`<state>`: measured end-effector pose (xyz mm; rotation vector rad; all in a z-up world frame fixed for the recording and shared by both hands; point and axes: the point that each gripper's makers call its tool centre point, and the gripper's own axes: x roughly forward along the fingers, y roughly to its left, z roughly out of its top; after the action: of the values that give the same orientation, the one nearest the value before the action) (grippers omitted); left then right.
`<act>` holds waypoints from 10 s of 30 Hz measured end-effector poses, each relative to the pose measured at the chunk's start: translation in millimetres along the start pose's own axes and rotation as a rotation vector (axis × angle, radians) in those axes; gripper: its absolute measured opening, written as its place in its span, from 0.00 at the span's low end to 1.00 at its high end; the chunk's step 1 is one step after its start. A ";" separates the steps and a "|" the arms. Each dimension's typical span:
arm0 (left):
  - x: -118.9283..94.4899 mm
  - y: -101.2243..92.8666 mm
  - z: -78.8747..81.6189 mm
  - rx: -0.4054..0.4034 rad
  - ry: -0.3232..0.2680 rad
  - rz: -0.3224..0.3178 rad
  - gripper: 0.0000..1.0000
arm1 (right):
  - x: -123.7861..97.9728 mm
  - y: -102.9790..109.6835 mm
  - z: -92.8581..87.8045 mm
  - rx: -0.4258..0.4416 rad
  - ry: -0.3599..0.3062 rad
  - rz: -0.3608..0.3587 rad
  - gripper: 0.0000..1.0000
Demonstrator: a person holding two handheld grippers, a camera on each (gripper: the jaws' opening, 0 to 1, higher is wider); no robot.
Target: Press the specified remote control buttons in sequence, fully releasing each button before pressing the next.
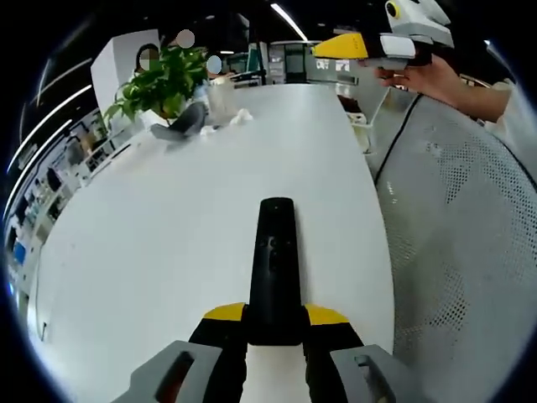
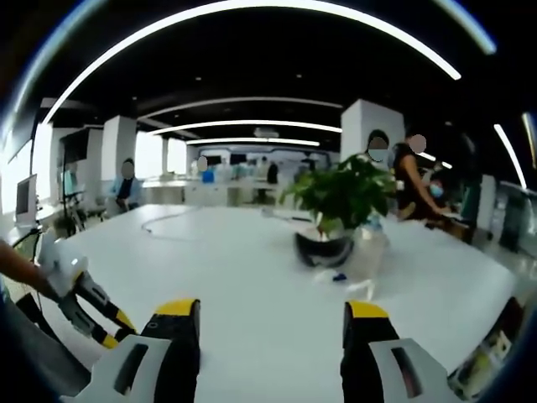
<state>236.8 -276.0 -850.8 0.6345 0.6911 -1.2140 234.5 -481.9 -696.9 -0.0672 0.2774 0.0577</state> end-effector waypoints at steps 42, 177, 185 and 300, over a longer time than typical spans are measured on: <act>10.6 34.3 -9.4 -0.061 0.058 -0.045 0.24 | 0.6 -0.3 -3.2 -0.027 0.015 -0.005 0.67; 31.4 166.8 -2.5 0.042 0.282 -0.135 0.24 | 4.9 3.6 -11.7 -0.072 0.065 0.003 0.67; 33.0 176.0 -2.5 0.050 0.309 -0.142 0.24 | 5.3 4.7 -12.4 -0.072 0.068 0.006 0.67; 3.6 265.9 -9.1 -0.203 0.218 0.474 1.00 | 9.9 9.5 -13.2 -0.117 0.071 0.001 0.94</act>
<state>494.2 -209.6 -840.9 0.7163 0.7806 -0.6335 239.7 -473.0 -712.9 -0.1854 0.3447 0.0728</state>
